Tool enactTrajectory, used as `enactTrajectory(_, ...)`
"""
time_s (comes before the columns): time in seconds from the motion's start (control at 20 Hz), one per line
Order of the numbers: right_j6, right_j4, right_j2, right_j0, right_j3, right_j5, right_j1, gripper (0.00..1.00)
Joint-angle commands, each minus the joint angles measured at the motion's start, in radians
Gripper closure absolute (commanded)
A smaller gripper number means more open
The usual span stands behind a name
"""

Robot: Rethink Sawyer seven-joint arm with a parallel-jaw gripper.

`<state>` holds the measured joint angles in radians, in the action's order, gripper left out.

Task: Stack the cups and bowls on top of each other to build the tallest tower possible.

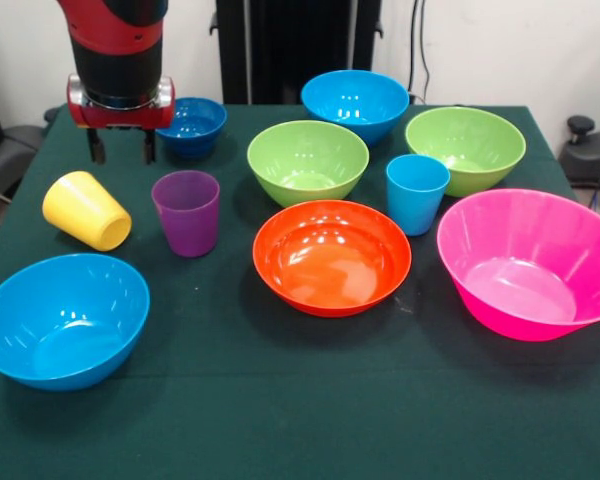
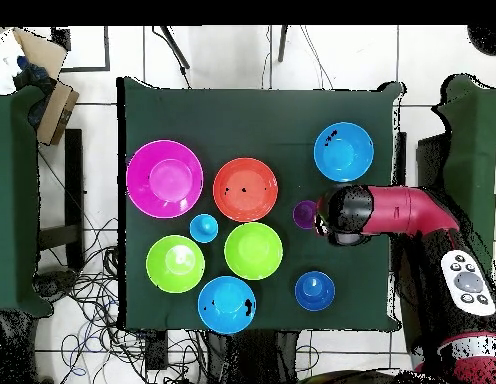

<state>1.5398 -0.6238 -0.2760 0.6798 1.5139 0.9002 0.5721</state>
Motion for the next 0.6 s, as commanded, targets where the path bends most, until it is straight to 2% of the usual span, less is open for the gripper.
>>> enactTrajectory(0.05, -0.166, -0.060, -0.061, -0.038, -0.004, 0.013, -0.015, 0.00)
enactTrajectory(0.2, -0.165, -0.072, -0.055, -0.044, -0.001, 0.004, -0.011, 0.00)
enactTrajectory(0.45, -0.080, -0.057, -0.033, -0.076, 0.028, -0.009, 0.005, 0.00)
enactTrajectory(0.6, -0.074, -0.058, -0.030, -0.088, 0.040, -0.014, 0.013, 0.00)
